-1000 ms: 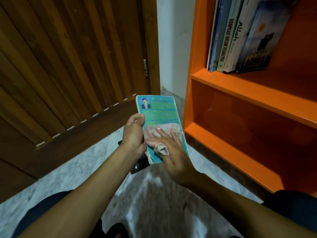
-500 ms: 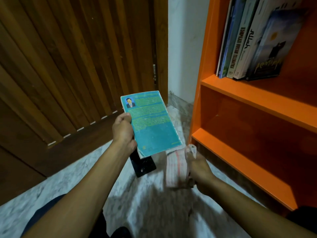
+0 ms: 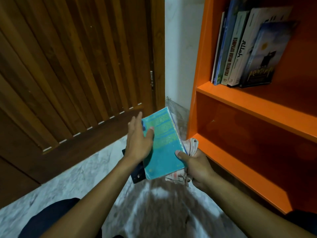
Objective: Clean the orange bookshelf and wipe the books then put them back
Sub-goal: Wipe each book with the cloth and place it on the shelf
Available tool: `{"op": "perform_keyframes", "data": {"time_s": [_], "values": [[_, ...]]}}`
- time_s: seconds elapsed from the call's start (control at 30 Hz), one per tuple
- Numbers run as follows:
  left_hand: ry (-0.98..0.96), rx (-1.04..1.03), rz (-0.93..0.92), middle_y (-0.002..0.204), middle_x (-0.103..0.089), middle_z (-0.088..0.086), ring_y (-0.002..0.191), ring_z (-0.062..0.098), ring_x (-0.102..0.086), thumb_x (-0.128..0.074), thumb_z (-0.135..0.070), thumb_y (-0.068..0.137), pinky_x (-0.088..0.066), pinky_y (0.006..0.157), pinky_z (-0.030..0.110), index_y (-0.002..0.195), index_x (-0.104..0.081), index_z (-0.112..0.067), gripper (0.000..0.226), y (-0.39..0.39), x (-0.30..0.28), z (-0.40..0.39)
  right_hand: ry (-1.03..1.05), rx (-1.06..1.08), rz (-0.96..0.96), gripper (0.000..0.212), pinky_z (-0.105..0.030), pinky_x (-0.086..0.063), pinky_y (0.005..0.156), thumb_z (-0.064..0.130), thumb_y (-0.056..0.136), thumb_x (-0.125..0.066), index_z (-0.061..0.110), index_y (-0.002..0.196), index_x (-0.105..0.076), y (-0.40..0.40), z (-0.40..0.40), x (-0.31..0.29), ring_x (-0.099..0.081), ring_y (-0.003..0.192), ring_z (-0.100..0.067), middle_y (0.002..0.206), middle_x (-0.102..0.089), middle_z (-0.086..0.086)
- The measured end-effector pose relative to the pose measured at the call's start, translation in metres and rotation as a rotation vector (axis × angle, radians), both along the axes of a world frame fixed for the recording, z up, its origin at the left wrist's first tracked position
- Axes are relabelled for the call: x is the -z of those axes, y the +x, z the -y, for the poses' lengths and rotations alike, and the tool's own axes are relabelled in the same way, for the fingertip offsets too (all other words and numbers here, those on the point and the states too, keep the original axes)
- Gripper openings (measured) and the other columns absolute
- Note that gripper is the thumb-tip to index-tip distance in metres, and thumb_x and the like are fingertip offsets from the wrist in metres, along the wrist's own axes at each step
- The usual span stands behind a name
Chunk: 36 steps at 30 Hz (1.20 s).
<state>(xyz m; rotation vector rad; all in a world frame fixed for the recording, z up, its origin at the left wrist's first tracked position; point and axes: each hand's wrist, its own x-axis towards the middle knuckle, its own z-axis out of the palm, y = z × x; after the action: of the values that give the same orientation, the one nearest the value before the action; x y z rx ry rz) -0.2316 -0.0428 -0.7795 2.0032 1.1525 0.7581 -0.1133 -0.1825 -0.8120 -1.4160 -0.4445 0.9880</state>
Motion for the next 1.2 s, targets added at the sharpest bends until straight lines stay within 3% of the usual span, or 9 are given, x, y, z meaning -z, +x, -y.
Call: {"op": "perform_keyframes", "data": {"time_s": [0.17, 0.27, 0.4, 0.57, 0.67, 0.77, 0.9, 1.0, 1.2], "values": [[-0.417, 0.164, 0.27, 0.14, -0.048, -0.007, 0.119, 0.019, -0.058, -0.061, -0.042, 0.095, -0.052, 0.099, 0.051, 0.154, -0.014, -0.04, 0.075, 0.012, 0.0, 0.034, -0.025, 0.046, 0.457, 0.026, -0.027, -0.059, 0.072, 0.016, 0.092, -0.064, 0.028, 0.115, -0.059, -0.015, 0.001, 0.015, -0.069, 0.092, -0.004, 0.105, -0.071, 0.007], [-0.406, 0.057, 0.393, 0.125, -0.053, -0.012, 0.098, 0.014, -0.067, -0.068, -0.028, 0.093, -0.059, 0.086, 0.049, 0.155, -0.012, -0.041, 0.085, 0.016, 0.009, 0.038, -0.008, -0.009, 0.811, 0.038, -0.002, -0.042, 0.072, 0.018, 0.094, -0.063, 0.037, 0.125, -0.053, -0.027, 0.01, 0.012, -0.059, 0.096, 0.014, 0.107, -0.066, 0.023], [-0.44, -0.087, 0.574, 0.112, -0.069, 0.001, 0.088, 0.013, -0.073, -0.056, 0.004, 0.091, -0.06, 0.083, 0.051, 0.14, -0.039, -0.036, 0.066, 0.016, 0.016, 0.03, 0.054, -0.093, 1.064, 0.043, -0.01, -0.042, 0.092, 0.028, 0.091, -0.057, 0.03, 0.134, -0.055, -0.026, 0.011, 0.017, -0.055, 0.114, 0.006, 0.128, -0.063, 0.015], [-0.529, -0.146, 0.671, 0.119, -0.07, 0.01, 0.095, 0.025, -0.073, -0.052, 0.001, 0.097, -0.059, 0.083, 0.048, 0.122, -0.046, -0.044, 0.052, 0.012, 0.012, 0.016, 0.182, -0.229, 0.789, 0.02, -0.021, -0.054, 0.078, 0.024, 0.1, -0.056, 0.028, 0.113, -0.07, -0.01, 0.003, -0.005, -0.066, 0.103, 0.002, 0.109, -0.072, 0.016], [-0.552, -0.096, 0.688, 0.118, -0.07, 0.01, 0.09, 0.024, -0.074, -0.049, 0.001, 0.1, -0.061, 0.077, 0.043, 0.133, -0.043, -0.036, 0.05, 0.009, 0.005, 0.012, 0.121, 0.124, 0.497, 0.021, -0.03, -0.047, 0.059, 0.032, 0.098, -0.057, 0.023, 0.082, -0.066, 0.02, -0.007, -0.016, -0.061, 0.062, -0.012, 0.067, -0.065, 0.007], [-0.545, 0.005, 0.646, 0.119, -0.07, 0.008, 0.094, 0.024, -0.074, -0.047, 0.0, 0.101, -0.062, 0.074, 0.039, 0.141, -0.041, -0.036, 0.054, 0.002, -0.002, 0.011, 0.087, 0.37, 0.303, 0.028, -0.052, -0.054, 0.07, 0.037, 0.099, -0.051, 0.013, 0.09, -0.064, 0.05, -0.006, -0.028, -0.067, 0.073, -0.035, 0.08, -0.068, -0.017], [-0.503, 0.202, 0.548, 0.121, -0.071, 0.004, 0.1, 0.026, -0.073, -0.047, -0.002, 0.102, -0.06, 0.082, 0.046, 0.139, -0.042, -0.046, 0.058, -0.002, -0.008, 0.018, 0.236, 0.344, 0.721, 0.02, -0.042, -0.051, 0.096, 0.034, 0.102, -0.049, 0.032, 0.112, -0.066, 0.069, 0.0, -0.048, -0.063, 0.114, -0.012, 0.118, -0.07, 0.008], [-0.468, 0.373, 0.49, 0.125, -0.069, 0.002, 0.104, 0.027, -0.071, -0.047, -0.004, 0.102, -0.06, 0.082, 0.046, 0.131, -0.048, -0.053, 0.058, 0.003, -0.01, 0.029, 0.19, 0.153, 1.152, 0.06, -0.041, -0.017, 0.121, 0.002, 0.089, -0.041, 0.038, 0.135, -0.052, 0.074, -0.005, -0.047, -0.025, 0.148, -0.008, 0.153, -0.039, 0.013], [-0.547, 0.432, 0.616, 0.12, -0.071, 0.007, 0.103, 0.03, -0.071, -0.046, 0.0, 0.101, -0.061, 0.076, 0.038, 0.136, -0.052, -0.039, 0.052, 0.009, -0.005, 0.032, 0.176, 0.041, 1.093, 0.076, -0.026, -0.005, 0.122, -0.003, 0.074, -0.035, 0.03, 0.141, -0.047, 0.052, -0.008, -0.027, -0.023, 0.145, -0.002, 0.15, -0.038, 0.014]]}}
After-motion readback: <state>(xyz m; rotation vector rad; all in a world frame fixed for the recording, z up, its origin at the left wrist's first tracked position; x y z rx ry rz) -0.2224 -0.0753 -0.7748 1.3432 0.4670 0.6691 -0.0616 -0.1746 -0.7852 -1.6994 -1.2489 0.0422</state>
